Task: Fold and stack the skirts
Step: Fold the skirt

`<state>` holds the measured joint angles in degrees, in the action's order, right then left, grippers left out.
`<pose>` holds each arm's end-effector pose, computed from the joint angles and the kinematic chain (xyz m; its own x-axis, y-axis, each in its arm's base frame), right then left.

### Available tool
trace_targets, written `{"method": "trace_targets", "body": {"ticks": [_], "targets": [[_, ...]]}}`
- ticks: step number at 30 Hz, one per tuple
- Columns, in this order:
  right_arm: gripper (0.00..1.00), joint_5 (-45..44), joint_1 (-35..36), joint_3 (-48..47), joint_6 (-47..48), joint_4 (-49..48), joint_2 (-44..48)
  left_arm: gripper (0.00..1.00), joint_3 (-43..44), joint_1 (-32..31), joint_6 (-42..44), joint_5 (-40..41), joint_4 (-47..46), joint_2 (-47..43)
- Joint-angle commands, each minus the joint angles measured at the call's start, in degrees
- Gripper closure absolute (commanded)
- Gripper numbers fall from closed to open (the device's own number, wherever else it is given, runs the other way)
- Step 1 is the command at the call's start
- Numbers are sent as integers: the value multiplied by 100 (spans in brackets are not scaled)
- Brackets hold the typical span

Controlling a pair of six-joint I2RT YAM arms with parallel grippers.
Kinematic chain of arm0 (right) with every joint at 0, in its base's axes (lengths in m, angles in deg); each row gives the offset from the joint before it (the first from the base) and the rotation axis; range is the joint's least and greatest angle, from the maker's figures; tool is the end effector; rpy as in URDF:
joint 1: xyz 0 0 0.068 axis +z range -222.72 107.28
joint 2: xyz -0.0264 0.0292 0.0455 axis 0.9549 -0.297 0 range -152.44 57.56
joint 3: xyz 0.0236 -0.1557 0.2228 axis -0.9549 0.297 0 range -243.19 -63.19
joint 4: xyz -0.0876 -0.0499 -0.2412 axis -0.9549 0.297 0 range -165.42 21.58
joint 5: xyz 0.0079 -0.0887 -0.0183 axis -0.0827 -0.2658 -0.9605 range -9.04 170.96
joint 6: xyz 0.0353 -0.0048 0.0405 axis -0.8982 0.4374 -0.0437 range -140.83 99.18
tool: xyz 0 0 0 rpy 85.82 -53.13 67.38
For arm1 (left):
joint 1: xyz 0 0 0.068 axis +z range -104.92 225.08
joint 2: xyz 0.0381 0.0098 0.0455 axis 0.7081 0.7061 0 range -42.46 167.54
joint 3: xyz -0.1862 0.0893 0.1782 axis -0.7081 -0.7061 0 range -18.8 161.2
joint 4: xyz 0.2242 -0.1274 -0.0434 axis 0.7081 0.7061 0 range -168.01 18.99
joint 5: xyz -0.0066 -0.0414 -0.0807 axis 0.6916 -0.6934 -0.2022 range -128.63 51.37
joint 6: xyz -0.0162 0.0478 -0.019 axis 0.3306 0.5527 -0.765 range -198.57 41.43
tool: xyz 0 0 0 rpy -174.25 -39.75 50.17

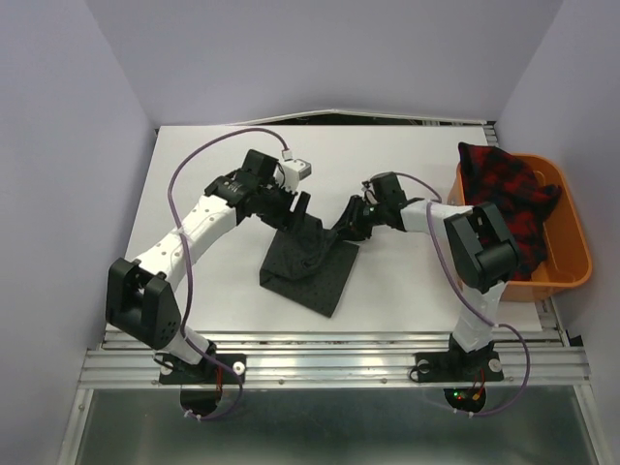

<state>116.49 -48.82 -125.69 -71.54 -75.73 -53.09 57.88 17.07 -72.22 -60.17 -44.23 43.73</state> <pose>0.3484 0.1771 0.1418 -0.9603 0.2634 -0.0917 0.0898 0.6034 0.7923 0.2870 -0.1674 0.3220 -0.5272 0.3969 -0.7514 0.7356 0.6559 -0.1697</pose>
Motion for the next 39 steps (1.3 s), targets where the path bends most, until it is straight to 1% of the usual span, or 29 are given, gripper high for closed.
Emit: {"method": "trace_targets", "body": {"ticks": [1, 2, 3, 4, 5, 6, 8, 11, 12, 13, 17, 18, 19, 21, 24, 25, 27, 30, 32, 33, 34, 36, 37, 38, 39], "targets": [[59, -89, -122, -639, 1449, 1664, 456, 26, -707, 242, -450, 335, -555, -384], [59, -125, -175, -684, 1625, 1867, 509, 28, -742, 296, -389, 291, -583, -358], [59, -116, -175, -693, 1801, 1964, 570, 33, -691, 313, -284, 265, -592, -244], [61, -151, -175, -719, 2089, 2200, 675, 37, -620, 322, 91, 186, -540, -165], [63, -151, -175, -737, 2179, 2324, 711, 42, -559, 322, 408, 29, -461, -86], [67, -47, -175, -659, 2285, 2465, 746, 47, -480, 322, 689, -173, -408, 45], [74, 111, -175, -518, 2356, 2484, 799, 48, -523, 322, 1174, -368, -346, 117], [81, 349, -175, -237, 2409, 2405, 703, 49, -584, 217, 1395, -386, -381, 275], [82, 367, -175, -202, 2400, 2326, 651, 49, -654, 182, 1430, -360, -424, 371], [85, 463, -175, -114, 2357, 2265, 572, 50, -690, 112, 1396, -229, -521, 433], [87, 490, -114, -43, 2373, 2010, 115, 51, -900, 59, 1010, -210, -793, 802], [87, 473, -114, -69, 2400, 1914, -86, 53, -997, 59, 800, -193, -855, 907], [87, 359, -114, -130, 2426, 1886, -184, 54, -1050, 67, 658, -53, -934, 943], [88, 227, -114, -402, 2479, 1746, -517, 54, -1190, 129, 343, 210, -1197, 970], [90, 104, -114, -973, 2470, 1605, -869, 56, -1314, 226, 157, 387, -1461, 821], [92, 86, -114, -1157, 2505, 1544, -1088, 56, -1340, 243, 113, 387, -1505, 759], [92, 16, -114, -1676, 2549, 1482, -1256, 57, -1384, 252, 77, 265, -1567, 558], [91, -2, -114, -2281, 2751, 1491, -1442, 56, -1384, 252, 7, 37, -1532, 303], [87, 164, -114, -2520, 3102, 1499, -1389, 52, -1393, 252, -28, -376, -1515, 144], [85, 243, -114, -2748, 3277, 1508, -1346, 45, -1489, 252, -63, -664, -1550, -92], [83, 366, -114, -2881, 3670, 1543, -1293, 41, -1577, 252, -98, -815, -1724, -224], [79, 463, -114, -3223, 4059, 1648, -1292, 37, -1813, 252, -264, -1053, -1962, -541], [76, 446, -114, -3477, 4296, 2006, -1362, 35, -1850, 252, -292, -1089, -2059, -838], [74, 307, -114, -4010, 4377, 2192, -1432, 32, -1841, 278, -301, -1028, -2173, -971], [73, 227, -114, -4233, 4421, 2377, -1503, 25, -1798, 313, -275, -993, -2183, -1068]]}}
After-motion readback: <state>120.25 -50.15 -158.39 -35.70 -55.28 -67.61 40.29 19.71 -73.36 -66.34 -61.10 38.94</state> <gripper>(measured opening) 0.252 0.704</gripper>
